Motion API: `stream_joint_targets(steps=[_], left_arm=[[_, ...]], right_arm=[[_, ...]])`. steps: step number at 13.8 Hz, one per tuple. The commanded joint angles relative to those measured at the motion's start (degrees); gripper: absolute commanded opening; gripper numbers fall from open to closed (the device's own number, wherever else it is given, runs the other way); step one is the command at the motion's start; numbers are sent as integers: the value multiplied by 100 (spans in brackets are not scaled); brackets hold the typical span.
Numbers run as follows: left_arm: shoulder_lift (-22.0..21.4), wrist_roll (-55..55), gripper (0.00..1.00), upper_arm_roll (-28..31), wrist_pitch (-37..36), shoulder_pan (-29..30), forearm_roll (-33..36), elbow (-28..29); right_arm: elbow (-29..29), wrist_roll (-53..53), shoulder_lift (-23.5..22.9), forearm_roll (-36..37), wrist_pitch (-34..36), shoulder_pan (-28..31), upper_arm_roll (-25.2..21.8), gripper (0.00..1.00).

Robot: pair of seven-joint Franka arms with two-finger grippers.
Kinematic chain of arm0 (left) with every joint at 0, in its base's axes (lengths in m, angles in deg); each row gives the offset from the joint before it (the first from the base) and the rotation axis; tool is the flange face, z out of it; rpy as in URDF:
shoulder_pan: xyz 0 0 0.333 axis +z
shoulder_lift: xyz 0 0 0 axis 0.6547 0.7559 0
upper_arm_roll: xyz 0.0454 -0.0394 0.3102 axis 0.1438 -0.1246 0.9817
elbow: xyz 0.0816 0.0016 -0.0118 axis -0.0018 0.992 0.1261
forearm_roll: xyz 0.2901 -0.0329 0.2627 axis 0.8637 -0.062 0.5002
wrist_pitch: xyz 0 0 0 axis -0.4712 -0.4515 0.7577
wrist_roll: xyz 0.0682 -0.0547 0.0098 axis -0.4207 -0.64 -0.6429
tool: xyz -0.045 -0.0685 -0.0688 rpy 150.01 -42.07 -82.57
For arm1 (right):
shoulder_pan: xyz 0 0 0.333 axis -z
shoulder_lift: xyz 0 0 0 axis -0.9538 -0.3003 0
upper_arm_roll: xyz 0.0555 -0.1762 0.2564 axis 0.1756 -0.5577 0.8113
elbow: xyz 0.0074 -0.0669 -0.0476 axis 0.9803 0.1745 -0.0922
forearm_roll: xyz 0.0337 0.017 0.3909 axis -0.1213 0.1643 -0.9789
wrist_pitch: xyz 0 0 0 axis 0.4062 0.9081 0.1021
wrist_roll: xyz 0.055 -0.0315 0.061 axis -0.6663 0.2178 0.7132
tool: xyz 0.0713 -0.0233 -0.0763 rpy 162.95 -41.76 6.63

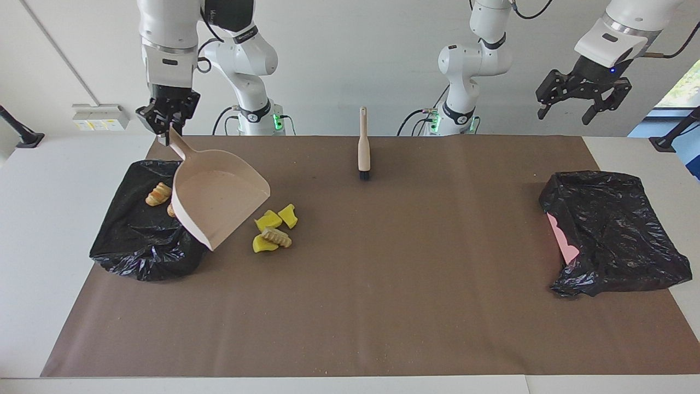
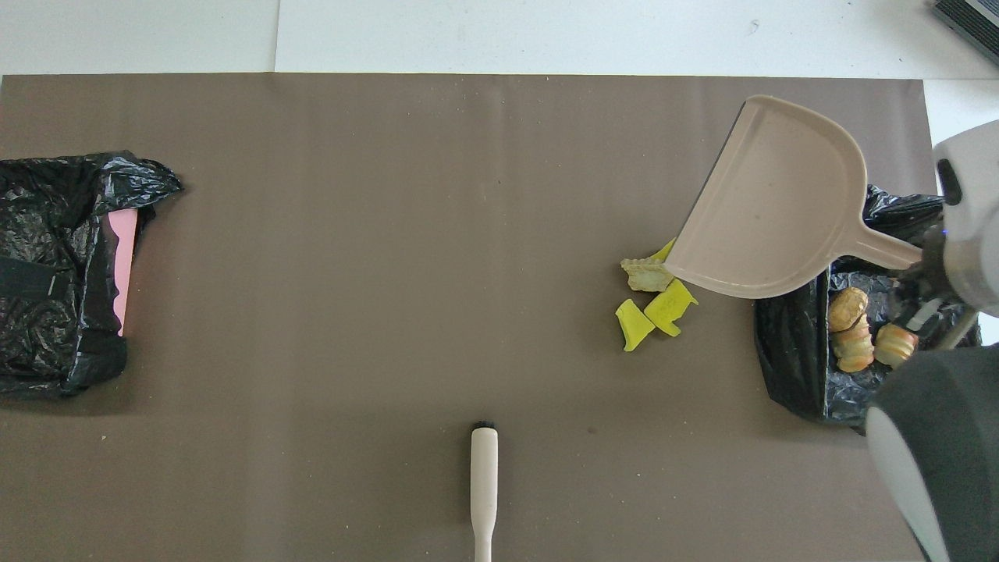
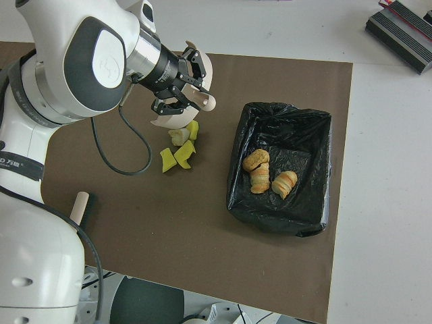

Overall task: Sweep and dump trash in bin
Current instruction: 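Carry the empty dustpan back and set it on the mat with the right gripper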

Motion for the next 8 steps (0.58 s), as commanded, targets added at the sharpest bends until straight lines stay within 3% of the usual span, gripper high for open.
stream_joint_targets(steps=[1, 5, 8], left_arm=[[-71, -47, 100, -47, -82, 80, -56, 32], [-71, -47, 100, -47, -82, 80, -56, 32], [-71, -47, 100, -47, -82, 80, -56, 32]], right_arm=[[-60, -1487, -578, -114, -330, -550, -19, 0], [-131, -4491, -1439, -510, -866, -1534, -19, 0], [-664, -6313, -2229, -528, -1157, -2133, -19, 0]])
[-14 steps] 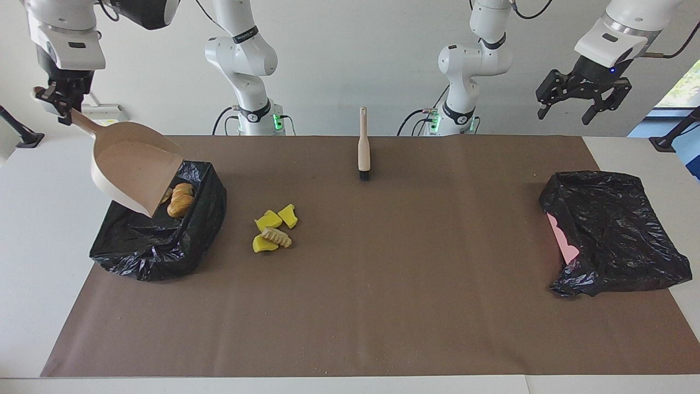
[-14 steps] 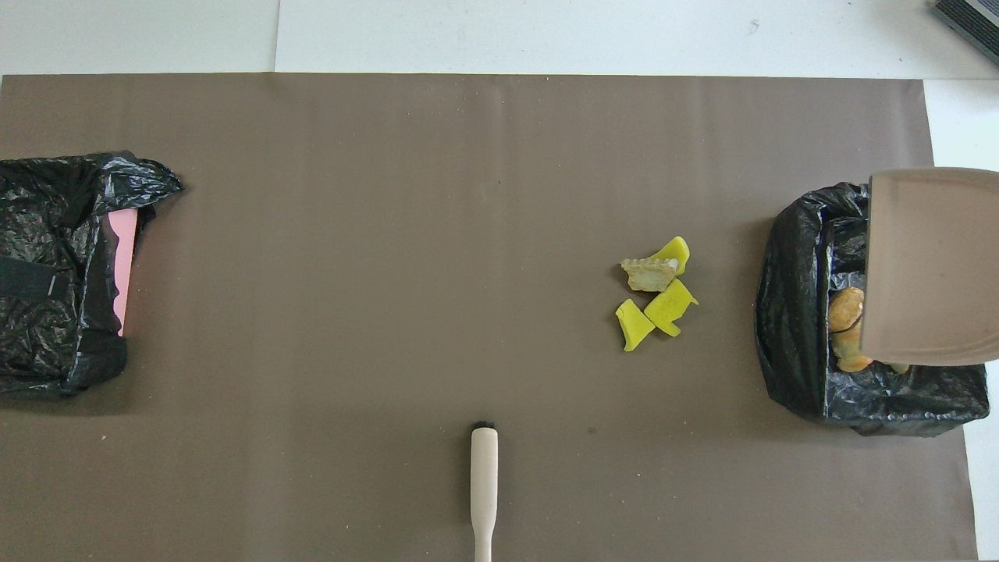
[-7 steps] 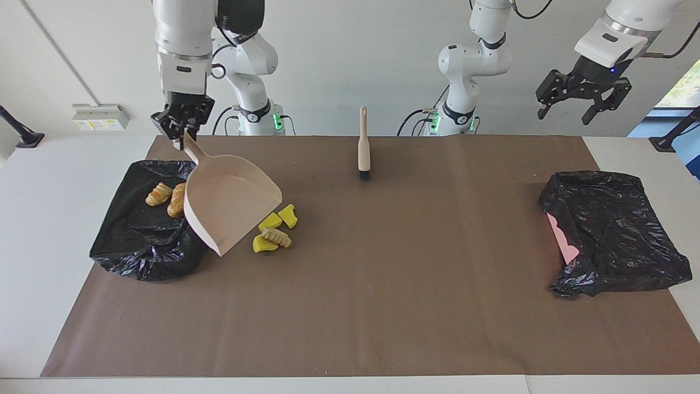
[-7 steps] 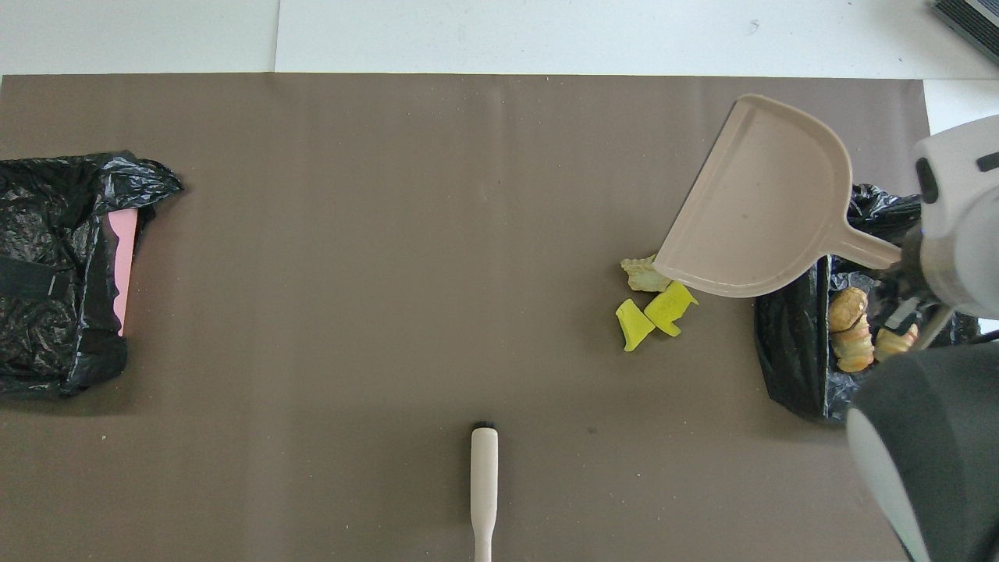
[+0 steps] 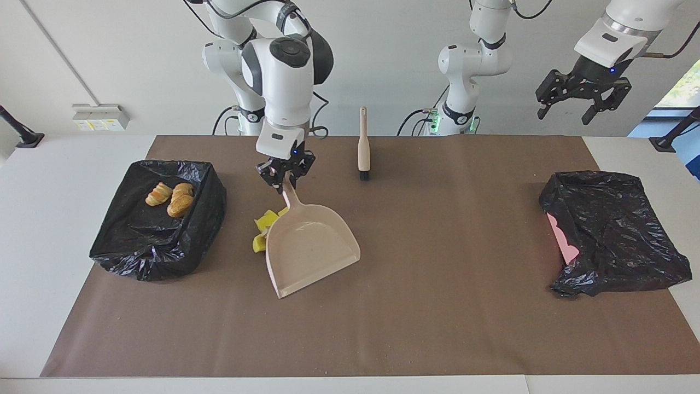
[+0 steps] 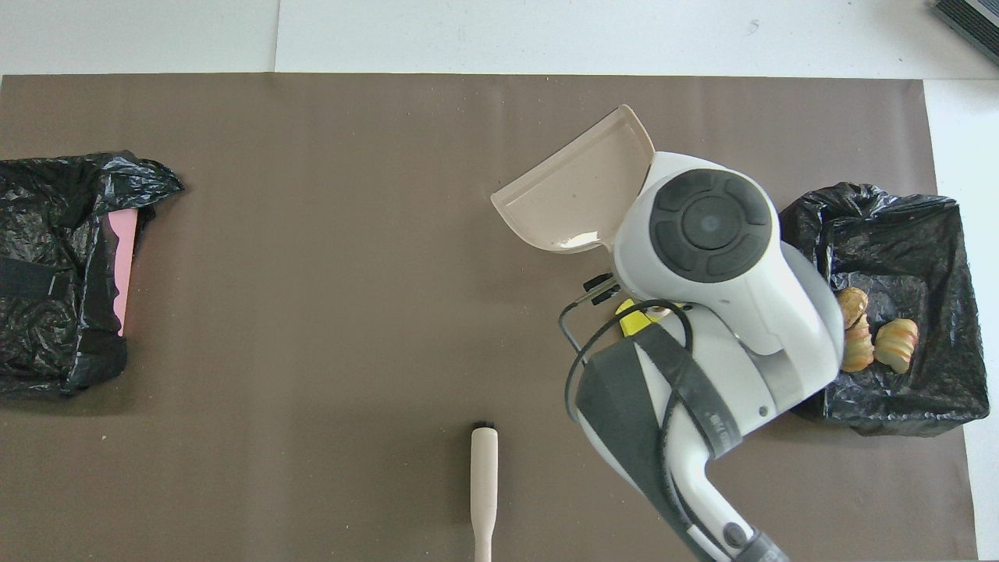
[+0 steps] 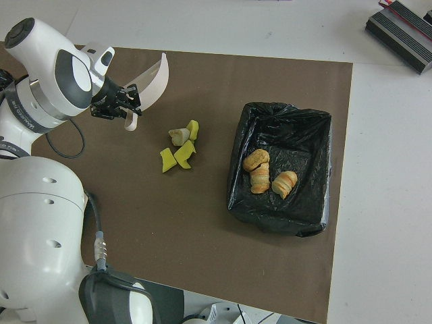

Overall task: Sweep and dump trash in bin
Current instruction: 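Carry the empty dustpan back and set it on the mat with the right gripper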

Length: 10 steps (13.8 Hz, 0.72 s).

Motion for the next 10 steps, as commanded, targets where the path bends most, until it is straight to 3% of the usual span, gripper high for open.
stream_joint_targets(steps=[1, 3, 7, 10], left_arm=[[-71, -46, 100, -47, -73, 80, -56, 32], [-71, -46, 100, -47, -82, 80, -56, 32], [-71, -63, 100, -47, -82, 71, -56, 32], [-71, -63, 100, -56, -99, 10, -56, 32]], right_arm=[[-820, -1296, -807, -148, -105, -390, -34, 0], [-1120, -2105, -1194, -156, -342, -628, -25, 0], [-1130, -3249, -1617, -629, -1281, -848, -34, 0], [-1051, -3322, -1837, -684, -1819, -1006, -34, 0]])
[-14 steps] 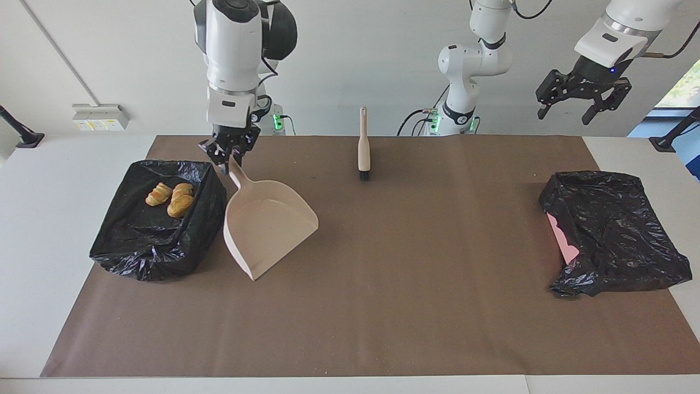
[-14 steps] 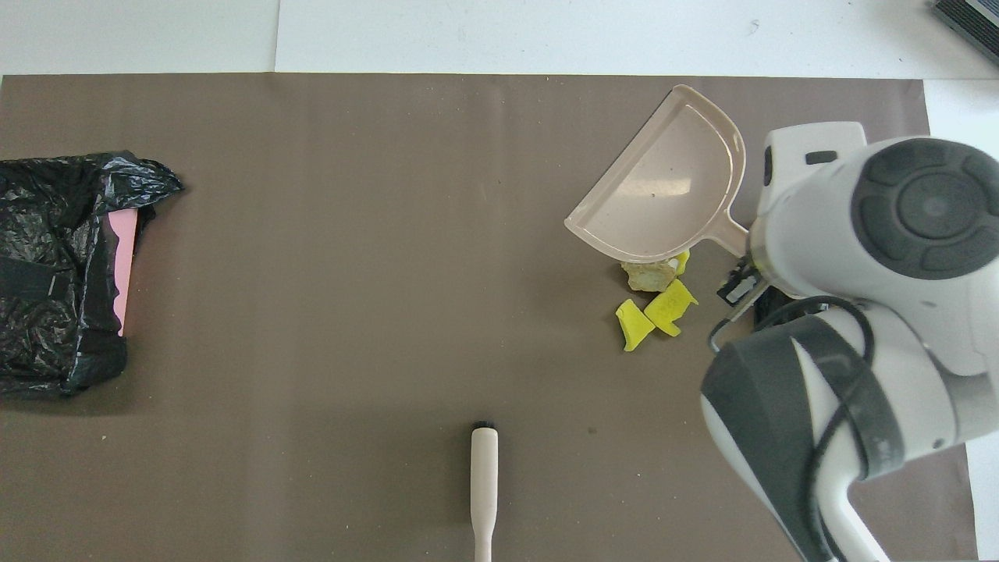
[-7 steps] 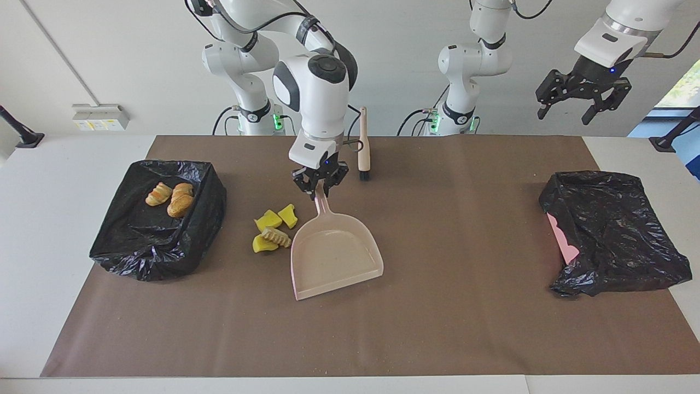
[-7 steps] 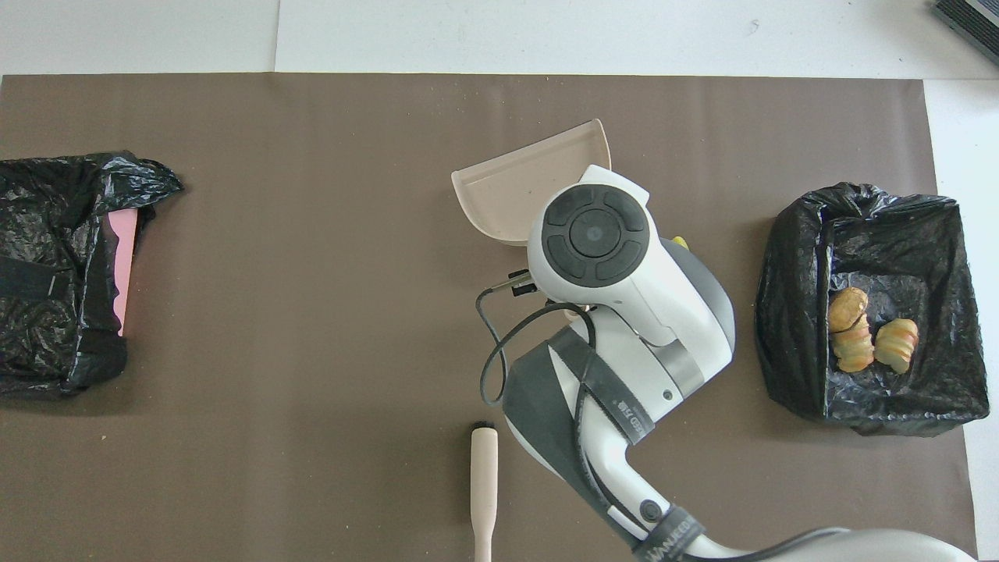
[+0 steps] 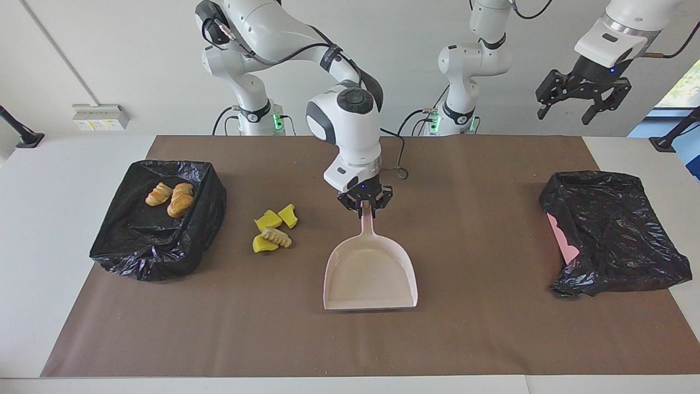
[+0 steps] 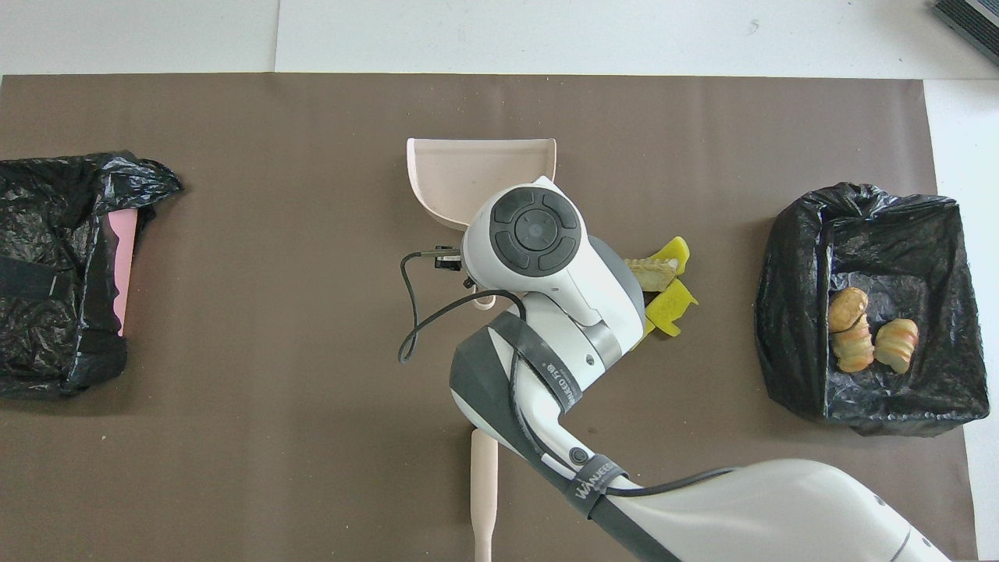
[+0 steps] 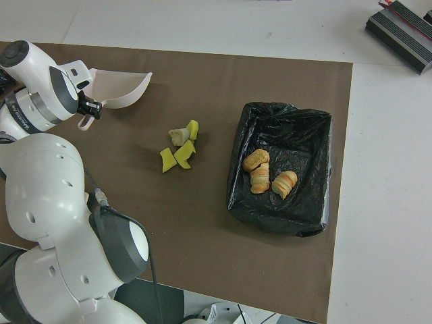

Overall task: Sweep and dump trash in bin
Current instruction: 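Carry the empty dustpan back and set it on the mat with the right gripper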

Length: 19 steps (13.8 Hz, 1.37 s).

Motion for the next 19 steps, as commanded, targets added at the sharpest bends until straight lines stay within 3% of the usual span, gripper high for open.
stream_joint_targets(steps=[1, 5, 6, 7, 11, 14, 16, 19], left_arm=[[-88, -68, 100, -36, -125, 10, -55, 40], [-97, -77, 100, -36, -160, -7, -64, 40], [-97, -77, 100, -44, -152, -7, -64, 32], [-97, -77, 100, -44, -160, 2, -64, 40], [-211, -86, 100, -44, -99, 10, -64, 233], [-256, -51, 100, -44, -3, 19, -64, 313], [-256, -77, 100, -62, 295, -25, -73, 339], [-159, -103, 100, -97, 848, -269, -99, 672]], right_arm=[[-46, -142, -237, -142, -273, -147, -25, 0], [385, -143, -255, -151, -555, -139, -17, 0], [385, -125, -255, -151, -511, -78, -17, 30], [385, -47, -246, -133, -476, -69, -25, 99], [350, -37, -106, -142, -388, 89, -8, 100], [411, -46, 586, -273, 505, 151, 150, 100], [499, -37, 1122, -903, 1515, 134, 150, 100], [1322, -54, 1940, -1511, 1906, -6, 150, 100]])
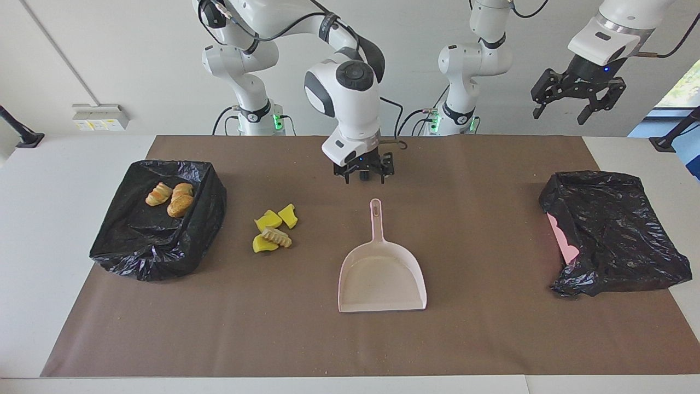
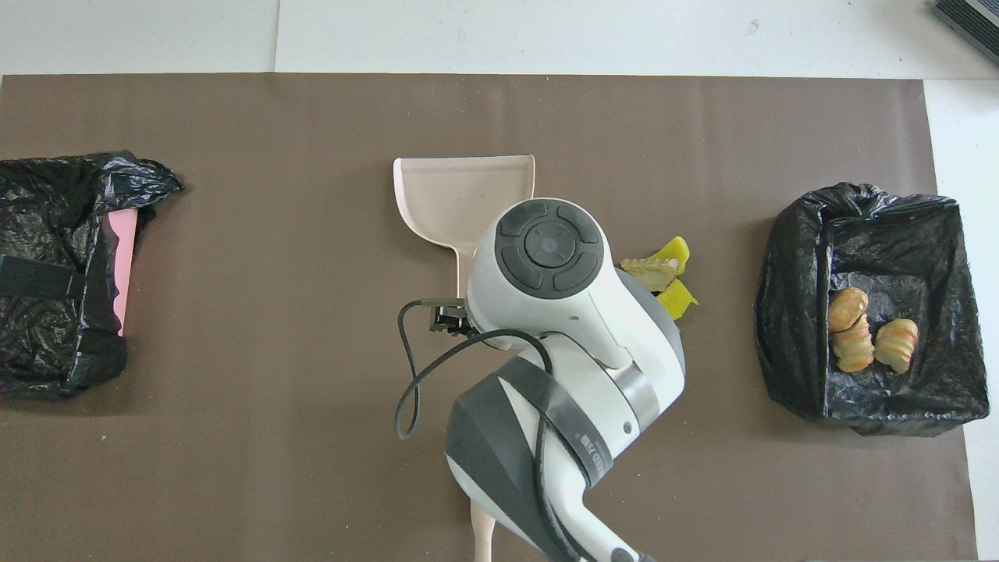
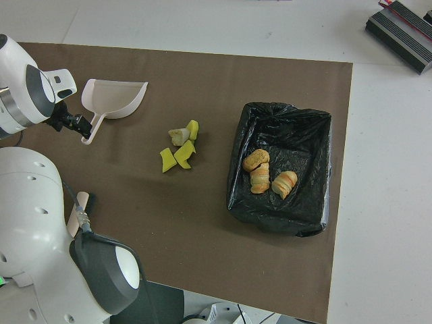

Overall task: Sweep and dump trash in bin
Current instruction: 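Carry the empty dustpan back and set it on the mat with the right gripper, then grasp the dustpan with the left gripper while the right gripper withdraws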

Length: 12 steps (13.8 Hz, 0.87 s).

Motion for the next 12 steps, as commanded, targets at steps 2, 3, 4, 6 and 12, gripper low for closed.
stream_joint_targets(steps=[2, 3, 4, 6, 12], left_arm=[[-33, -238, 100, 9, 1140, -425, -58, 738], [124, -465, 100, 9, 1352, -626, -58, 783], [335, -807, 100, 9, 1554, -889, -50, 784], [678, -1396, 100, 18, 2064, -1363, -32, 836], [1864, -2881, 100, 18, 3198, -2603, 405, 968]], right_arm=[[1892, -1, 1296, -751, -499, -272, 36, 100], [2454, -27, 1630, -892, -763, -395, 36, 100], [2955, 25, 1999, -1119, -914, -526, 36, 100], [3556, 52, 2275, -1515, -977, -834, 36, 100], [4637, -349, 2450, -2281, -2623, -1554, 36, 100]])
